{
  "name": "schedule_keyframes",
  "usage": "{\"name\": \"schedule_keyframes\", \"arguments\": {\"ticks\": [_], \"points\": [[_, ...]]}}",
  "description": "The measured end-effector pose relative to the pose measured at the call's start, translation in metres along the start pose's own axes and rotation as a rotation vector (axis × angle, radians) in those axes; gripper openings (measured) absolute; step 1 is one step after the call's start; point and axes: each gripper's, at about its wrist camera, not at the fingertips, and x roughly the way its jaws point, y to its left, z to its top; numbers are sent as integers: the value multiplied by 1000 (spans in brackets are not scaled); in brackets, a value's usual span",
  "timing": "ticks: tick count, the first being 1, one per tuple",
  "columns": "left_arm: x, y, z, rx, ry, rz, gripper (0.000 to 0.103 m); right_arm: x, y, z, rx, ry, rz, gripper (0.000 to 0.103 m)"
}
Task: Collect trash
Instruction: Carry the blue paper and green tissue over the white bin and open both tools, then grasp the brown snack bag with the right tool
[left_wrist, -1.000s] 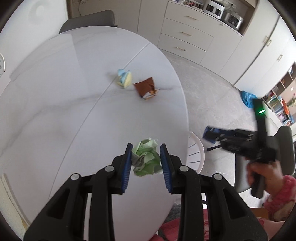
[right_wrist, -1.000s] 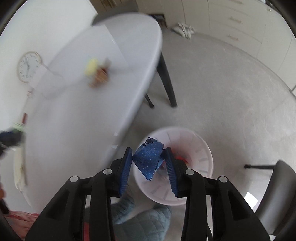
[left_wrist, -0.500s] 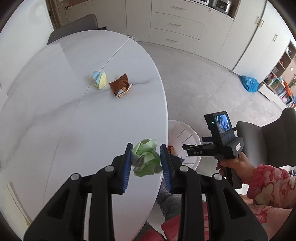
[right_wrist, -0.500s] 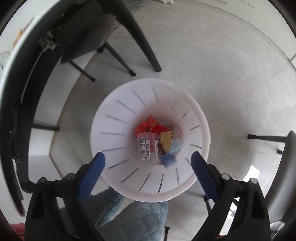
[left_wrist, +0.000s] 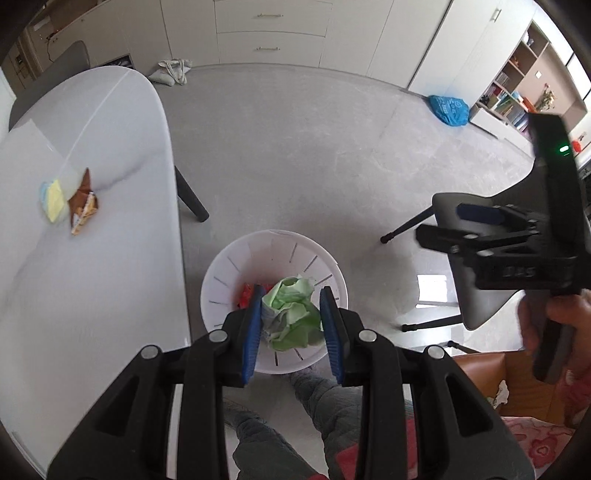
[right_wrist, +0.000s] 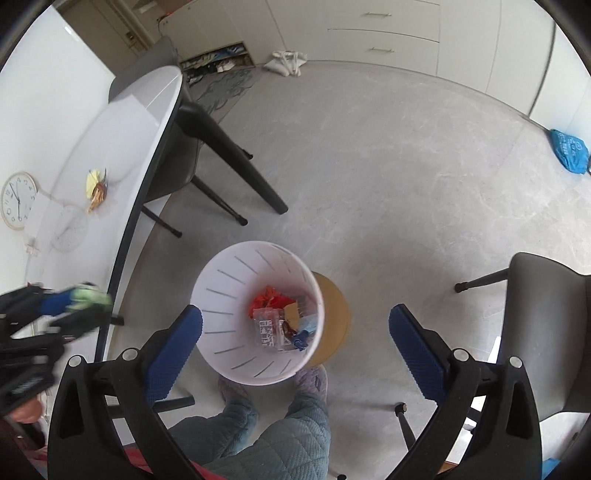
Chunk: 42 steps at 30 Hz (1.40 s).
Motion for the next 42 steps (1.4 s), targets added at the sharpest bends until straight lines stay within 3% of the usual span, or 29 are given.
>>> {"name": "schedule_keyframes", "arguments": {"ticks": [5, 10, 12, 18, 26, 35, 42], "points": [[49, -6, 1, -4, 93, 9, 33, -12, -11, 0, 22, -15, -6, 100], [54, -12, -8, 17, 84, 25, 81, -11, -14, 0, 27, -11, -5, 100], [48, -11, -8, 17, 67, 26, 90, -13, -15, 2, 28, -10, -2, 100], [14, -5, -4, -20, -13, 14, 95, -18, -5, 7, 18, -29, 18, 100], [-42, 30, -2, -108, -125, 67, 95, -36, 37, 28, -55, -97, 71, 100], [-72, 79, -13, -224, -169, 123, 95, -36, 92, 43, -158, -109, 88, 100], [-100, 134, -40, -339, -179, 204, 95, -8, 156, 63, -276, -72, 140, 100]]}}
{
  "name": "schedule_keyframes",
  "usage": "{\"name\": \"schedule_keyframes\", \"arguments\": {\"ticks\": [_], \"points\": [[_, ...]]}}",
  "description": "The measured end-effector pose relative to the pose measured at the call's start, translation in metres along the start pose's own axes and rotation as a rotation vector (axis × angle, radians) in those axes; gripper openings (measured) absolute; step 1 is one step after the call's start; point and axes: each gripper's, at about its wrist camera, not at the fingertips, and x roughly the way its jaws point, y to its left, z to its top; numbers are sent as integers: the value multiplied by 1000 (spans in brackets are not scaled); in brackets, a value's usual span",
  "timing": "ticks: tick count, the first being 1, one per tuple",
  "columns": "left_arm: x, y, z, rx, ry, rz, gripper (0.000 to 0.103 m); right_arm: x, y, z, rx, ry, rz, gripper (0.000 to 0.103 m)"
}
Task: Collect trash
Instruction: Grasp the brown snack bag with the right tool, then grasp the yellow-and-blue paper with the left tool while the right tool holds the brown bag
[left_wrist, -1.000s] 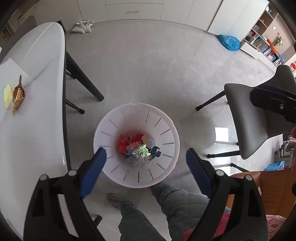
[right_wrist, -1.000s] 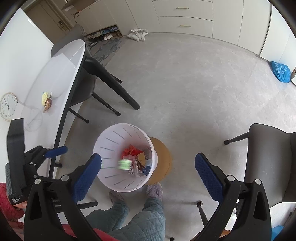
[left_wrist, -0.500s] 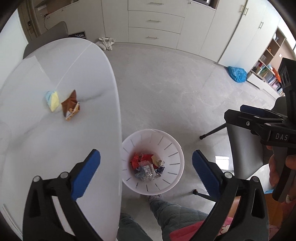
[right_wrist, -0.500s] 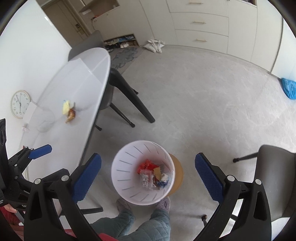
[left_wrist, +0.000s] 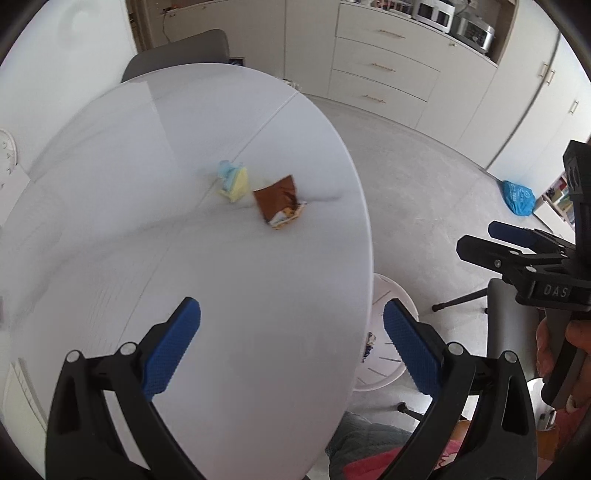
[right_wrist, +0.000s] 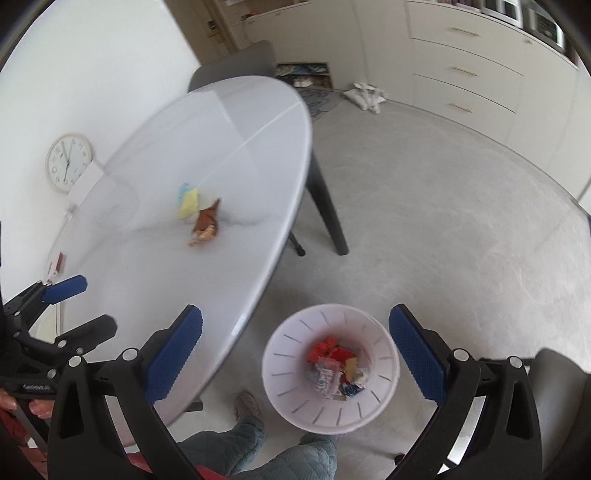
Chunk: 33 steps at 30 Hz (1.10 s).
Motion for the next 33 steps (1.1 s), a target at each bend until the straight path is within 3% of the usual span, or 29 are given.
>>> {"name": "schedule_keyframes", "arguments": {"ticks": [6, 12, 20, 25, 33], "points": [[-8, 54, -4, -78, -7, 70, 95, 57, 61, 39, -103, 43, 38, 100], [-6, 91, 3, -127, -17, 74, 95, 104, 101, 58, -165, 90, 19, 100], [10, 112, 18, -125, 5, 53, 95, 139, 112, 60, -174, 154, -32, 65], [21, 109, 27, -107, 9, 41, 95, 139, 112, 63, -205, 146, -59, 34], [48, 91, 50, -50, 11, 15, 95, 125, 94, 61, -167, 147, -13, 29]]}}
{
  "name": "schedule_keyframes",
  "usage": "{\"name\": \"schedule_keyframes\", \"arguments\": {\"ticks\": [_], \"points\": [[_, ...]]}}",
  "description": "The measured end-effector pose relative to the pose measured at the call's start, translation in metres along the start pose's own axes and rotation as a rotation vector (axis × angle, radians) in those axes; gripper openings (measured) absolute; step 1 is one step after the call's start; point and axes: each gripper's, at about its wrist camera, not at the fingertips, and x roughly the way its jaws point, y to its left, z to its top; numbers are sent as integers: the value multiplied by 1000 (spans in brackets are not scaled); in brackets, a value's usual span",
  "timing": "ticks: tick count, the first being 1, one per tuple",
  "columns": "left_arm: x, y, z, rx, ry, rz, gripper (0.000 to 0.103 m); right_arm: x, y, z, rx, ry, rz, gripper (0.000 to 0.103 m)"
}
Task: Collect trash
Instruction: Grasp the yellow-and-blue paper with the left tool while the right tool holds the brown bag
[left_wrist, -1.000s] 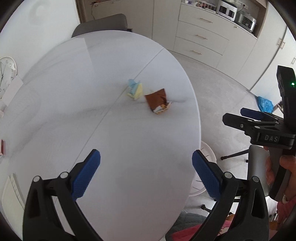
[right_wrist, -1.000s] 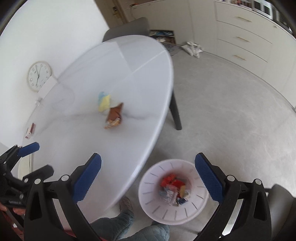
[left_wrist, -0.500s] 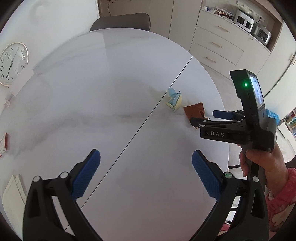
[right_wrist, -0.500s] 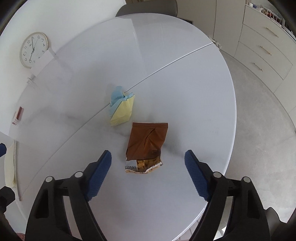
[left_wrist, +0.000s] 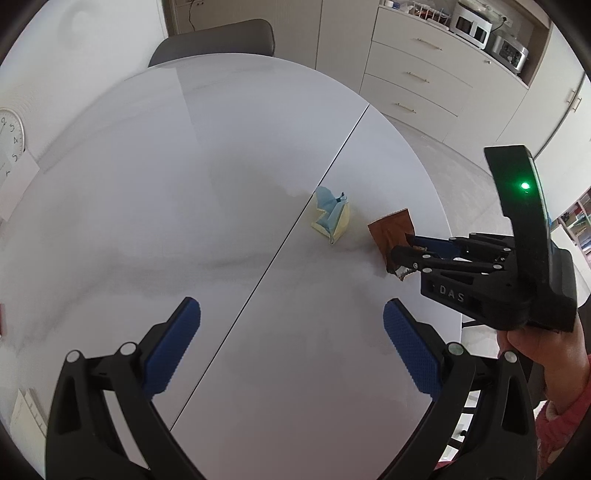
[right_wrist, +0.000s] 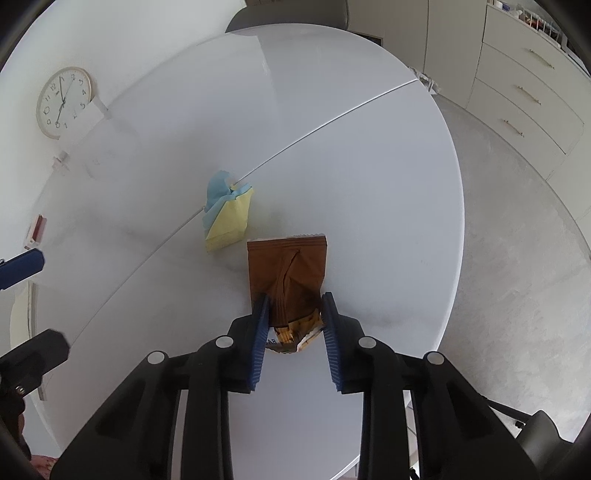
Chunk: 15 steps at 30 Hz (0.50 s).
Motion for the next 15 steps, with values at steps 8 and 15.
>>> {"name": "schedule_keyframes", "arguments": {"ticks": [8, 15], "points": [[51, -18, 43, 29, 22, -31, 86, -53, -36, -13, 75, -70, -5, 29], [100, -36, 64, 16, 82, -55, 61, -84, -79, -39, 176, -83, -49, 29]]}}
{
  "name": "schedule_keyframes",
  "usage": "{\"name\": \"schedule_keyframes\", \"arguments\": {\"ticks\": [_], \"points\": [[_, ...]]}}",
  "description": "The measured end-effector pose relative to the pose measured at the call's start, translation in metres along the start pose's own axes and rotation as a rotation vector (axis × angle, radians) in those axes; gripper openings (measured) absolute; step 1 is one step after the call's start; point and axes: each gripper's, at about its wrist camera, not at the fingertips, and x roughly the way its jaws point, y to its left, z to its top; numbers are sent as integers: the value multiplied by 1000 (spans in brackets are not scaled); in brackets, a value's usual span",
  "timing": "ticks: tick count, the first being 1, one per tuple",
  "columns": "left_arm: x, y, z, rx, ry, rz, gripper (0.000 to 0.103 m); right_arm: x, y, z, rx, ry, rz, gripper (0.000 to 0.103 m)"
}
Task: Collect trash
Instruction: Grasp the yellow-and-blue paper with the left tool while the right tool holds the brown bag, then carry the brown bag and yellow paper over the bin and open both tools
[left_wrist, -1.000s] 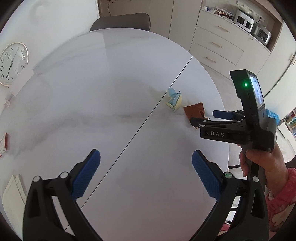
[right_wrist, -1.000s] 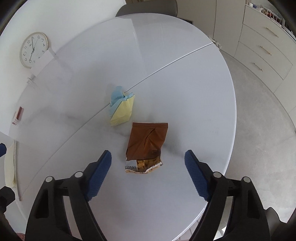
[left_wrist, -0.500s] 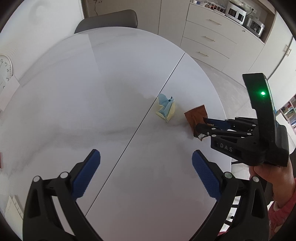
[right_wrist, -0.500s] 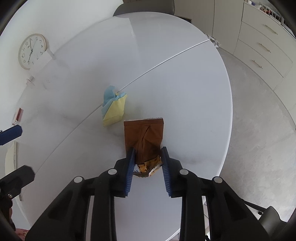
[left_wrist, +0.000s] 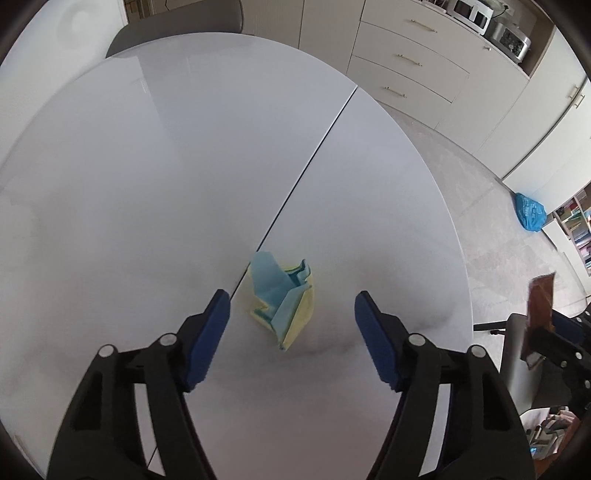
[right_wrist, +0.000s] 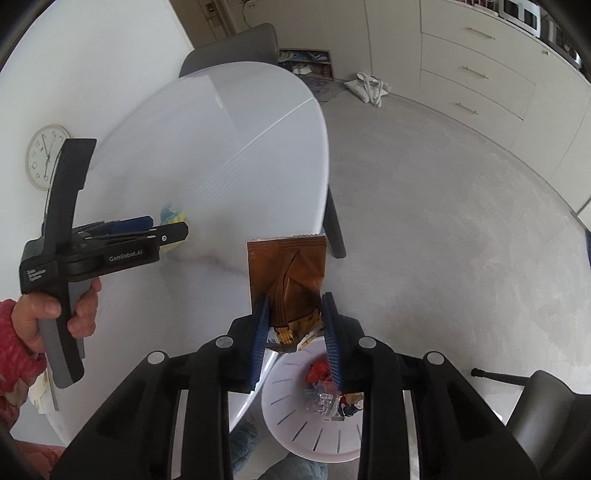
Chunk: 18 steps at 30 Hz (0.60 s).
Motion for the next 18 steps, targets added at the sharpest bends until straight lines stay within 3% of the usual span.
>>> {"name": "schedule_keyframes", "arguments": {"ticks": [6, 12, 18], "points": [[8, -9, -2, 23, 1, 23, 33, -5, -25, -10, 78, -5, -15, 29], [1, -9, -5, 14, -2, 20, 33, -9, -28, -14, 98, -21, -19, 29], [-44, -30, -16, 21, -38, 3, 33, -32, -32, -30, 113, -54, -23, 29]]}}
